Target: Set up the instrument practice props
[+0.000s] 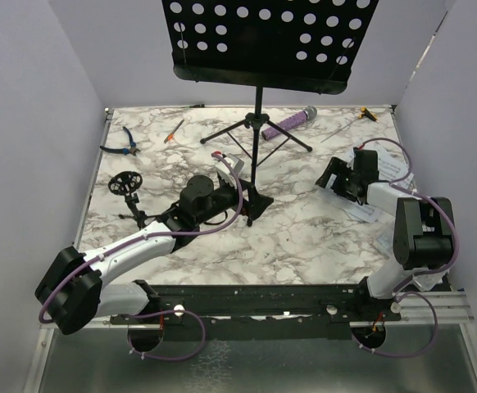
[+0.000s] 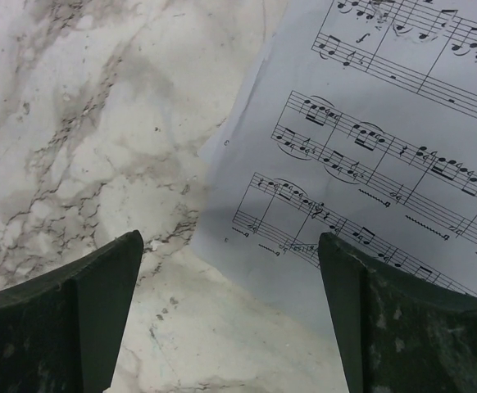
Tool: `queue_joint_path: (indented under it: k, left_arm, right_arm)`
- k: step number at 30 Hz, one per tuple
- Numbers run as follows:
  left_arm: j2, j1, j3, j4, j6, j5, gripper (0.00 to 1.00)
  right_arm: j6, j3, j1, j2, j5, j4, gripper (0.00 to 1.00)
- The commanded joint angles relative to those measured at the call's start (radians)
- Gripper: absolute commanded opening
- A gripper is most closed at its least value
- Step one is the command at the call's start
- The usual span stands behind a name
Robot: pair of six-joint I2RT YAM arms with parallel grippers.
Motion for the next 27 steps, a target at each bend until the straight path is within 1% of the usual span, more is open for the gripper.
queue_joint_path:
  k: [1, 4, 8, 11, 15, 19, 20, 23, 27]
  left_arm:
    - [0.013, -0.007, 0.035, 0.003, 0.026, 0.018, 0.99]
    - [0.028, -0.010, 0.042, 0.003, 0.026, 0.014, 0.99]
    - [0.039, -0.010, 0.048, 0.003, 0.023, 0.006, 0.99]
    - [0.036, -0.012, 0.047, 0.003, 0.024, -0.002, 0.99]
    - [0.027, -0.012, 0.038, 0.003, 0.027, -0.015, 0.99]
    - [0.033, -0.014, 0.031, 0.003, 0.027, -0.015, 0.99]
    - [0.038, -0.014, 0.031, 0.003, 0.027, -0.014, 0.99]
    - [0.053, -0.015, 0.027, 0.003, 0.022, -0.009, 0.99]
    - [0.069, -0.021, 0.023, 0.003, 0.019, -0.006, 0.99]
  right_arm:
    - [0.032, -0.040, 0.027, 0.030, -0.121, -0.046, 0.92]
    - [0.066, -0.068, 0.083, 0.032, -0.182, -0.037, 0.92]
    - [0.122, -0.111, 0.177, 0.046, -0.220, -0.014, 0.92]
    - [0.169, -0.153, 0.231, 0.044, -0.266, 0.044, 0.92]
    - [0.204, -0.197, 0.297, 0.002, -0.297, 0.055, 0.91]
    - [0.200, -0.208, 0.317, -0.084, -0.349, 0.043, 0.91]
    - [0.183, -0.199, 0.316, -0.113, -0.334, 0.022, 0.91]
    - [0.135, -0.152, 0.317, -0.206, -0.197, -0.106, 0.92]
    - [0.097, -0.120, 0.315, -0.308, -0.047, -0.167, 0.95]
